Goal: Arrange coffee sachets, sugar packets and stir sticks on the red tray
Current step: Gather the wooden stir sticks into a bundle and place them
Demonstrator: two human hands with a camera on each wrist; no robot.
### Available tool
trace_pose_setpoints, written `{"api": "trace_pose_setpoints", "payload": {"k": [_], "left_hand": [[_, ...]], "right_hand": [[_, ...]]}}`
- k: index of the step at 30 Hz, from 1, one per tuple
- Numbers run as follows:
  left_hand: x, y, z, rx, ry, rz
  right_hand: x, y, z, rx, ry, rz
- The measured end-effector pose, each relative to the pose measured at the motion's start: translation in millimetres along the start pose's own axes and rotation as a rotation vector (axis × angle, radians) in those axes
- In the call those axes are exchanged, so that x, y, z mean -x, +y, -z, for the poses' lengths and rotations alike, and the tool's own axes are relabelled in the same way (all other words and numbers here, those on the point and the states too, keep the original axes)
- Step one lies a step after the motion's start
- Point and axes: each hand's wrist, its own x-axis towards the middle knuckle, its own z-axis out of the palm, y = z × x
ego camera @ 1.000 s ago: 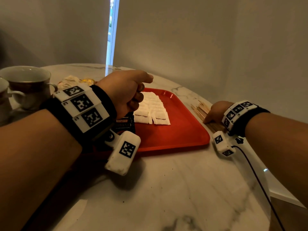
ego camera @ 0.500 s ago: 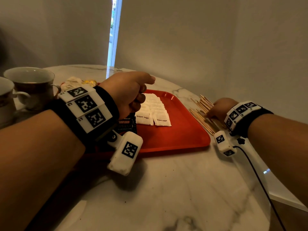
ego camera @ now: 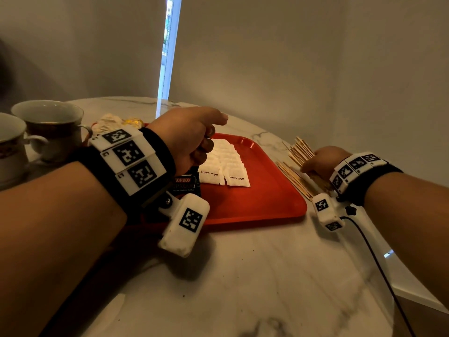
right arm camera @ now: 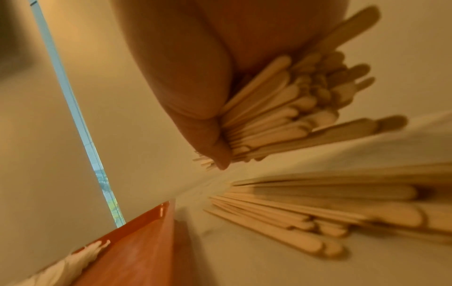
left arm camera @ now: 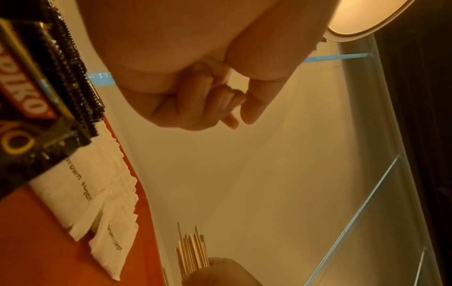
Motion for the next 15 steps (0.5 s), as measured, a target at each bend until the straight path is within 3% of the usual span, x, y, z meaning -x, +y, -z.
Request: {"api": "trace_pose_setpoints", "payload": {"k": [3,7,10,15], "left_hand": [[-2,-1,0,0.013,-0.001,0.002],[-5,-2,0,0.054,-0.002,0.000],[-7,-3,0,0.057,-0.035,-0.013],[-6,-5,0,-0.005,-0.173,-0.024]], "right_hand": [[3,0,6,-0.174,-0.034,-0.033],[10,-9,10,-0.714,-0.262,-0.032],[33,-34,15,-0.905,-0.455,0.130],[90,-96,14,-1.002,-0.741,0.474]]}}
